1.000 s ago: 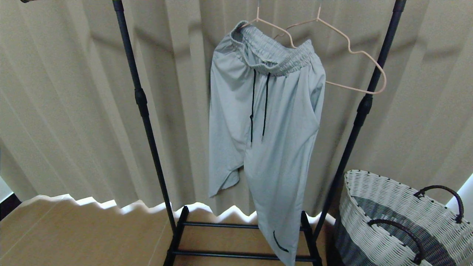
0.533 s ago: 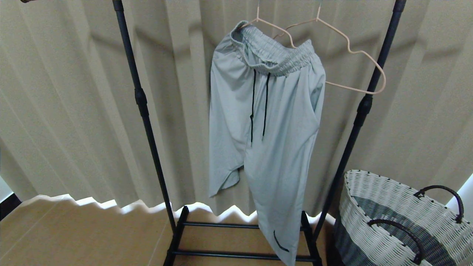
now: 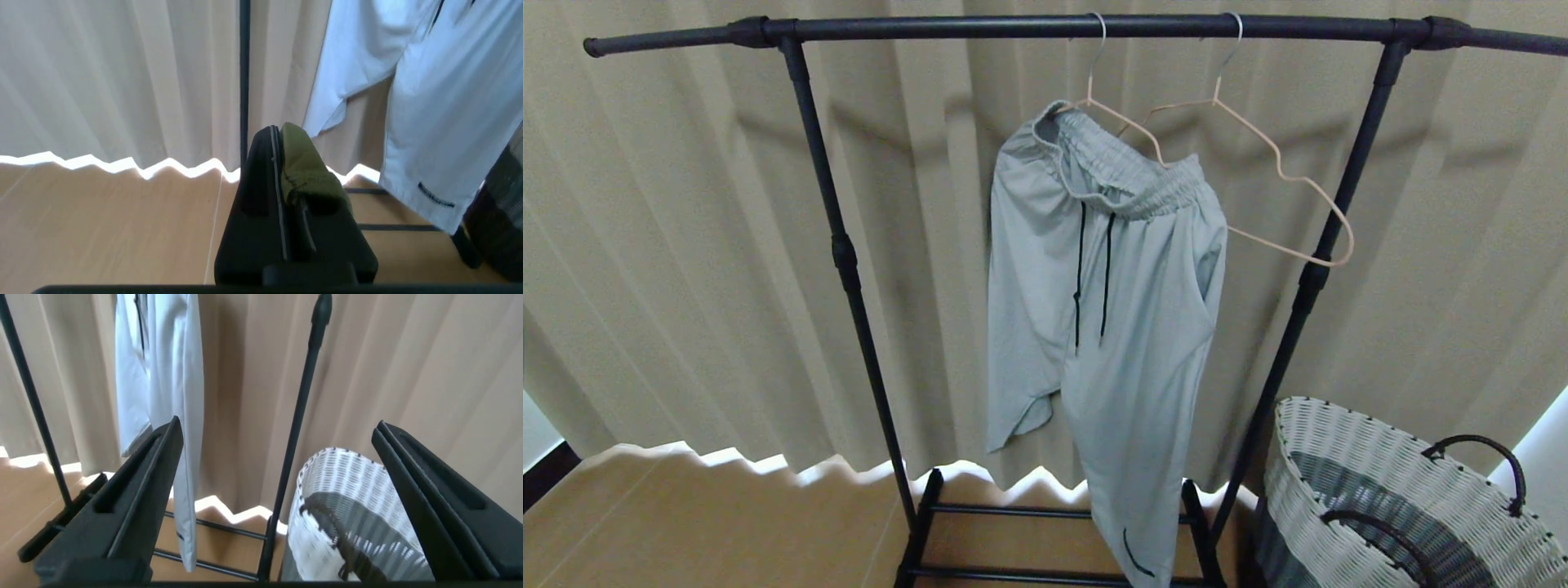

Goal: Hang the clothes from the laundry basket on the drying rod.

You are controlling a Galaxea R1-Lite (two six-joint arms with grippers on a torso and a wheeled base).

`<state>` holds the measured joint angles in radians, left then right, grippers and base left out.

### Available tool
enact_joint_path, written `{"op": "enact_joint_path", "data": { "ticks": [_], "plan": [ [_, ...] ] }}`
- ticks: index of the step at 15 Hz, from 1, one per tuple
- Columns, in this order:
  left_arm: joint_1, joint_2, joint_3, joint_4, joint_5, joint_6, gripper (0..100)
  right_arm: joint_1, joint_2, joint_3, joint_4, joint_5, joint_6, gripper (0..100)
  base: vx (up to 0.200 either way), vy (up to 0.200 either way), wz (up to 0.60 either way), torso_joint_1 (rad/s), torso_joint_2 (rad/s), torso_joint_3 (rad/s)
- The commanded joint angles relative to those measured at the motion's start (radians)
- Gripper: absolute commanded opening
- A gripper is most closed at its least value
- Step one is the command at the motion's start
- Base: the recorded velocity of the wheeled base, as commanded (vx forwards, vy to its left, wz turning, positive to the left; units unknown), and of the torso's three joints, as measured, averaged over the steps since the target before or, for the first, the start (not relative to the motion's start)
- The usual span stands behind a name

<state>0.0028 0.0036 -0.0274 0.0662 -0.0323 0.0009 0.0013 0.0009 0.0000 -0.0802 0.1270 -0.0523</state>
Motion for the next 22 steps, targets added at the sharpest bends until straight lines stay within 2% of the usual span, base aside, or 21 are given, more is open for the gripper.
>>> {"op": "enact_joint_path", "data": {
  "ticks": [1,12,22],
  "plan": [
    [0.000,0.001,0.000,0.000,0.000,-0.001,0,0.000,-0.001,0.000,-0.001,0.000,0.000,100,0.000,0.000,0.00,0.110,-0.46,-0.349],
    [0.000,0.001,0.000,0.000,0.002,-0.001,0,0.000,-0.001,0.000,-0.001,-0.010,0.009,100,0.000,0.000,0.00,0.157,-0.48,-0.322],
    [0.000,0.001,0.000,0.000,0.003,-0.001,0,0.000,-0.001,0.000,-0.001,-0.014,0.012,100,0.000,0.000,0.00,0.226,-0.54,-0.317]
  ]
}}
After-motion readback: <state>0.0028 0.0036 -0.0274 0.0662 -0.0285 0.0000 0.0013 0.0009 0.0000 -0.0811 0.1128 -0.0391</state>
